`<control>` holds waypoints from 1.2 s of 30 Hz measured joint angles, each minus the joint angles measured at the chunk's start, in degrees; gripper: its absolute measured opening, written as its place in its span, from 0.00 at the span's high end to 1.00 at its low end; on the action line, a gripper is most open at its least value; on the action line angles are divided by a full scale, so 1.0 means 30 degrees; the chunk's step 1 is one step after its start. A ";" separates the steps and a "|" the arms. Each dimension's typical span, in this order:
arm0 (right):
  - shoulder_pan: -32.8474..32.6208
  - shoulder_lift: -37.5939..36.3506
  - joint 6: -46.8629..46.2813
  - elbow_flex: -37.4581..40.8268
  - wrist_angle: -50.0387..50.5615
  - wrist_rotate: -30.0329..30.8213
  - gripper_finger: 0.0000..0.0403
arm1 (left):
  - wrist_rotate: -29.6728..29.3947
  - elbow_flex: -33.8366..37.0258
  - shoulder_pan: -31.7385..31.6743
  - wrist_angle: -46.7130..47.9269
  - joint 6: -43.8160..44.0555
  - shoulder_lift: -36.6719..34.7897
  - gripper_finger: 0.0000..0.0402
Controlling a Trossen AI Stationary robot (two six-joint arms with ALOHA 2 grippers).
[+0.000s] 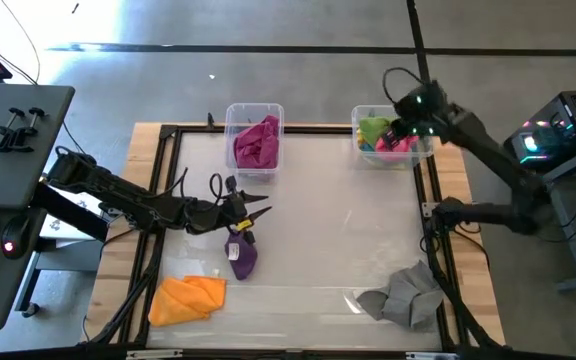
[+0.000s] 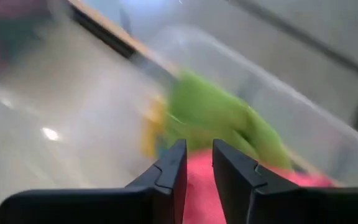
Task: Sort towels by color in basket
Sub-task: Put the violet towel into the left transparent bin
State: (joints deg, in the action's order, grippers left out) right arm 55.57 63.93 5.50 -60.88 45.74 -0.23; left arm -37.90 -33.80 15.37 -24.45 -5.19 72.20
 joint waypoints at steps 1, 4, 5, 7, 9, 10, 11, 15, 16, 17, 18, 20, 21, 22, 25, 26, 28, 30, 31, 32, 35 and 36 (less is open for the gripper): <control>-0.0677 -0.0871 -0.0262 0.0643 -0.1039 -0.0217 0.83 | 0.0001 0.0000 0.0081 0.0060 0.0000 0.0000 0.71; -0.3619 -0.3455 -0.1492 0.3197 -0.4477 -0.1493 0.83 | -0.0019 0.0000 0.0497 0.1141 -0.0605 -0.0022 0.71; -0.4887 -0.4202 -0.2019 0.4233 -0.6014 -0.1889 0.83 | -0.0019 0.0000 0.0717 0.1780 -0.0931 -0.0022 0.71; -0.7586 -0.5440 -0.2856 0.6471 -0.9351 -0.2168 0.83 | 0.0003 -0.0015 0.1231 0.3409 -0.1375 -0.0022 0.71; -1.0161 -0.6254 -0.3381 0.8936 -1.3258 -0.1630 0.83 | 0.0010 -0.0376 0.1889 0.6104 -0.1445 -0.0091 0.71; -1.1404 -0.6415 -0.3554 1.0133 -1.5346 -0.1087 0.83 | 0.0034 -0.0685 0.2292 0.7925 -0.1227 -0.0198 0.71; -1.2594 -0.6437 -0.3561 1.1278 -1.7335 -0.0570 0.83 | 0.0047 -0.1079 0.2704 0.9735 -0.0578 -0.0277 0.71; -1.6808 -0.5520 -0.1771 1.4599 -2.4133 0.0012 0.83 | 0.0360 -0.2898 0.4123 1.5066 0.4313 -0.0305 0.71; -1.7692 -0.5130 -0.1447 1.5148 -2.5528 0.0110 0.83 | 0.0705 -0.3203 0.4442 1.5875 0.5510 -0.0306 0.71; -1.8524 -0.4677 -0.1376 1.5546 -2.6768 0.0370 0.83 | 0.1012 -0.3357 0.4694 1.6375 0.6689 -0.0306 0.71; -1.9260 -0.4210 -0.1341 1.5856 -2.7910 0.0849 0.83 | 0.1034 -0.3378 0.4922 1.6632 0.8233 -0.0306 0.71; -2.0521 -0.3300 -0.1333 1.6194 -2.9386 0.2004 0.83 | 0.0802 -0.3359 0.5132 1.7040 1.1333 -0.0145 0.71; -2.1036 -0.2813 -0.1333 1.6210 -2.9763 0.2665 0.83 | 0.0763 -0.3363 0.5117 1.7101 1.2746 0.0066 0.71; -2.1483 -0.2381 -0.1326 1.6196 -2.9907 0.3251 0.83 | 0.0804 -0.3366 0.5107 1.7285 1.3733 0.0354 0.71; -2.2288 -0.1104 -0.1326 1.5846 -3.0148 0.4388 0.83 | 0.1316 -0.3351 0.5262 1.7508 1.4951 0.1325 0.70; -2.2405 -0.0750 -0.1330 1.5723 -3.0232 0.4562 0.83 | 0.1467 -0.3351 0.5309 1.7375 1.5334 0.1675 0.70; -2.2470 -0.0032 -0.1433 1.5427 -3.0255 0.4582 0.83 | 0.1582 -0.3351 0.5295 1.7056 1.6248 0.2462 0.67; -2.2470 0.0602 -0.1577 1.5178 -3.0229 0.4582 0.83 | 0.1754 -0.3351 0.5166 1.6952 1.6770 0.3334 0.64; -2.2470 0.0890 -0.1602 1.5050 -3.0236 0.4582 0.83 | 0.1917 -0.3351 0.5078 1.6787 1.6856 0.3784 0.62; -2.2462 0.1209 -0.1447 1.4937 -3.0272 0.4589 0.83 | 0.1961 -0.3351 0.5015 1.6641 1.6866 0.4268 0.60; -2.2288 0.2033 -0.0939 1.4614 -3.0225 0.4582 0.83 | 0.2162 -0.3351 0.4641 1.6068 1.6582 0.5731 0.55; -2.2205 0.2249 -0.0889 1.4496 -3.0243 0.4589 0.83 | 0.2559 -0.3351 0.4426 1.5820 1.6118 0.6177 0.54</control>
State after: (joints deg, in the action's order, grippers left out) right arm -11.04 70.68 2.83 -17.39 -44.99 13.54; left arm -30.22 -43.86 28.65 23.01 43.16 90.74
